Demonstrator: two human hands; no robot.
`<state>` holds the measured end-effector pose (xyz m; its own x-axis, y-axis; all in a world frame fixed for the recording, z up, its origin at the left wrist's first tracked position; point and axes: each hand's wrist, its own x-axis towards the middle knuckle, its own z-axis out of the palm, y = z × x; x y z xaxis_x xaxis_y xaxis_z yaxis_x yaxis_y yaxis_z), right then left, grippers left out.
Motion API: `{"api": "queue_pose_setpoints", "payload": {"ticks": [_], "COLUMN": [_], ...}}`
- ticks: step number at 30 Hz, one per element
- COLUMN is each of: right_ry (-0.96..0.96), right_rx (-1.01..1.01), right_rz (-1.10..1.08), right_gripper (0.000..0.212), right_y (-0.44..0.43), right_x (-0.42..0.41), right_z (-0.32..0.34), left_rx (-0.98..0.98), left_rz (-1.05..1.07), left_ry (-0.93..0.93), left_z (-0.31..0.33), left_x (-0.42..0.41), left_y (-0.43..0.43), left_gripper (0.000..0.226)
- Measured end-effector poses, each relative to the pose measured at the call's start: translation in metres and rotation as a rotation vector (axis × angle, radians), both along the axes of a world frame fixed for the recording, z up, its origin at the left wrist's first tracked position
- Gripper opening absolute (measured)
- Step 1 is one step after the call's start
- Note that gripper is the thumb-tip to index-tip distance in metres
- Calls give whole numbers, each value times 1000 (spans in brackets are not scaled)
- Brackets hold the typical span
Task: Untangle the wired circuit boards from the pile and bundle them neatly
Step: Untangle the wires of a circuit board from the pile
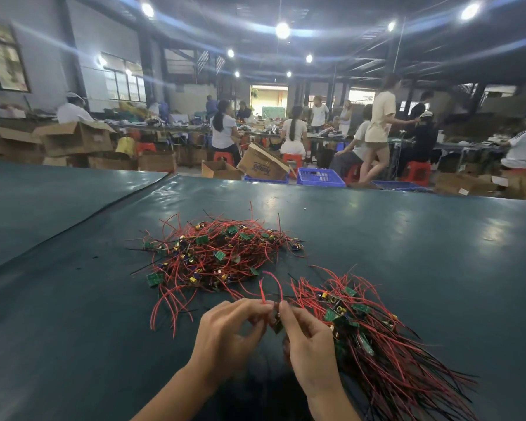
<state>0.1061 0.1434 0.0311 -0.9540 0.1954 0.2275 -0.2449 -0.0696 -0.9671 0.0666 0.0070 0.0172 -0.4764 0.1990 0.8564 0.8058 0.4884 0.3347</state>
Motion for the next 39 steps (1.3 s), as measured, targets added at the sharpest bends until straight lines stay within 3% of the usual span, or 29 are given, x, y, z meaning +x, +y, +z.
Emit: {"api": "queue_pose_setpoints", "payload": {"ticks": [7,13,20,24,27,30,35,37,39], "right_ry": [-160,-163,-224,-253,-232,-151,-129,-109,-51], "right_rx": [-79,-95,-88,-175,-243,-137,-97,-71,-27], "right_rz": [-16,-71,-42,-92,-97,-150,-222,-215,-191], "right_gripper": [21,15,4,15,8,7,21,24,24], "right_y": [1,2,3,3,5,7,8,7,5], "right_x": [-5,-5,-5,-8,-7,-5,-2,-1,1], "right_z": [-6,-4,-3,-6,-5,-4,0,1,2], "left_rx": [59,320,469,509,542,644,923,923,868], "left_rz": [-69,-142,-238,-252,-246,-231,-255,-283,-314], "left_ry": [-131,-333,-574,-612,-621,-684,-839,-920,-1027], "left_z": [7,11,10,12,12,12,16,17,16], "left_x": [8,9,12,13,15,12,4,4,6], "left_y": [0,7,16,17,18,19,16,14,15], "left_gripper": [19,6,17,18,27,39,29,20,24]}}
